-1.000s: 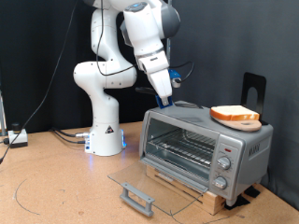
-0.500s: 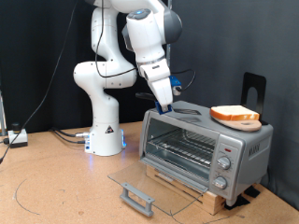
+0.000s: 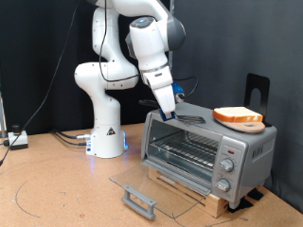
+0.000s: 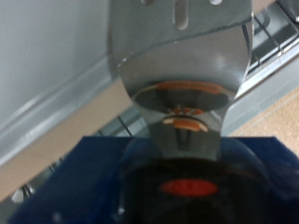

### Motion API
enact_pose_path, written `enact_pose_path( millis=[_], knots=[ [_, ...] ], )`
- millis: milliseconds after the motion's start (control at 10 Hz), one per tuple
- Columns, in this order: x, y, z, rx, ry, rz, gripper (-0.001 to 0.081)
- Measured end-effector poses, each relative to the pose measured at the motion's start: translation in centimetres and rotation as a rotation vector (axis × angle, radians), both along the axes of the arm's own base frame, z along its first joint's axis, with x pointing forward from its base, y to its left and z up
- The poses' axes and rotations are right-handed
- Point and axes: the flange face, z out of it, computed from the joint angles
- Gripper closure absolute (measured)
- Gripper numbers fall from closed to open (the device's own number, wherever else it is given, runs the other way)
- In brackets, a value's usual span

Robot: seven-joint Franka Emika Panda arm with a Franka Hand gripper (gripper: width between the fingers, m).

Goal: Make a piece of toast with the oven

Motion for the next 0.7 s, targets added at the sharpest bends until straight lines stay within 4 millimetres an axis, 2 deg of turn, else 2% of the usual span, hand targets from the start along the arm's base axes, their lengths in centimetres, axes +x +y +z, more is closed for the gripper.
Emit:
enact_pose_path(
  millis=[700],
  knots=[
    [0.4,2.6,0.5,0.012,-0.044,0.005,0.0409]
  ],
)
